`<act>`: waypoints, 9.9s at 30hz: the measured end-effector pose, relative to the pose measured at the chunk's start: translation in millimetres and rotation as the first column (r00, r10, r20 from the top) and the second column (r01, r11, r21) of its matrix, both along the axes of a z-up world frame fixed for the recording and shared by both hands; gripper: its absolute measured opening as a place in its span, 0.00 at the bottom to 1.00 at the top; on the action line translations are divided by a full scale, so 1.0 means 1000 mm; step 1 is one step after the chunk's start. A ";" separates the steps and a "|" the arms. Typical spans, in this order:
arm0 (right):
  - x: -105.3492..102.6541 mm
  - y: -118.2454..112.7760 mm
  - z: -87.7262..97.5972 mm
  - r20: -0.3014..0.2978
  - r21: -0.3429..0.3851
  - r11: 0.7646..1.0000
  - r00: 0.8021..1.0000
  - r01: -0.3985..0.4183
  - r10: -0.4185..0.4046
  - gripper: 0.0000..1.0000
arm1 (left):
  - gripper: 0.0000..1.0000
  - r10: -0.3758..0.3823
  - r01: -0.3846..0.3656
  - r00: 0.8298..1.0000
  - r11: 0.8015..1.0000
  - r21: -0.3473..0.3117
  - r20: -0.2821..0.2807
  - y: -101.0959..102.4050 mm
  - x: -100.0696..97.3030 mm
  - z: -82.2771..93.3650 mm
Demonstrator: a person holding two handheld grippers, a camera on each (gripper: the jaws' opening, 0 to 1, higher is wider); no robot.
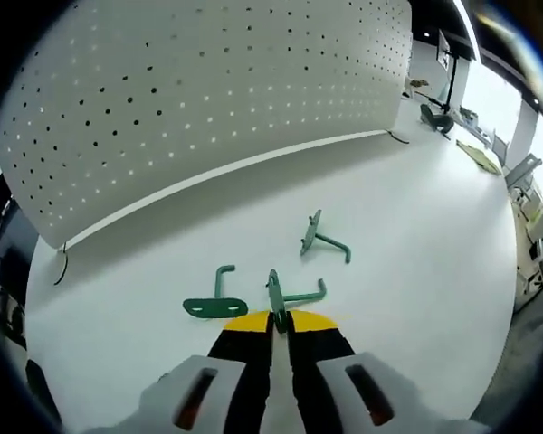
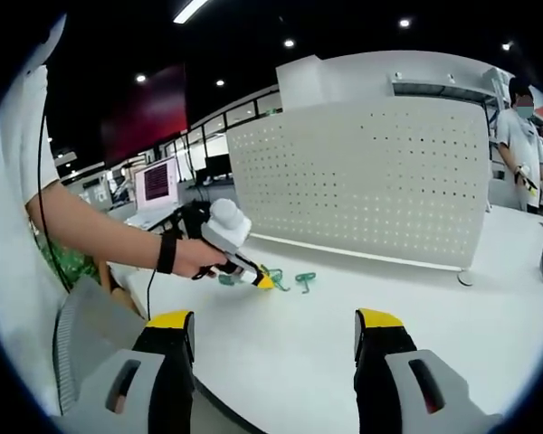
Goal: Insert the hook assembly into the mounting plate slot until the hook locks in place.
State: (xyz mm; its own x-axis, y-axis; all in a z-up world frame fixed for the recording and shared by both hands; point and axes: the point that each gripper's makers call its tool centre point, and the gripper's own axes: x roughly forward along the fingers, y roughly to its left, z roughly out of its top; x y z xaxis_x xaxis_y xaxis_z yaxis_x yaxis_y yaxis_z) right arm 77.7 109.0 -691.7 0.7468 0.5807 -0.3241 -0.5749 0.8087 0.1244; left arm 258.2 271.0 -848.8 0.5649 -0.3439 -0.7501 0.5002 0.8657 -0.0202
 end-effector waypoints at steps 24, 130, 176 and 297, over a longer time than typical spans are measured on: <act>0.002 0.011 0.002 -0.004 0.021 0.999 0.999 -0.047 0.047 0.73 | 0.03 0.018 -0.017 1.000 0.989 -0.146 0.007 -0.006 -0.016 0.015; 0.025 0.073 0.048 0.035 0.279 0.950 0.990 -0.139 0.134 0.17 | 0.03 -0.058 0.278 0.921 0.789 -0.547 0.385 -0.063 -0.127 0.183; 0.039 0.067 0.060 -0.126 0.530 0.845 0.992 0.068 -0.001 0.01 | 0.03 -0.049 0.417 0.769 0.794 -0.443 0.637 -0.081 -0.136 0.214; 0.188 -0.023 0.163 0.279 0.132 0.951 0.910 0.279 -0.306 0.01 | 0.71 -0.069 0.278 0.872 0.885 -0.373 0.484 -0.023 -0.153 0.161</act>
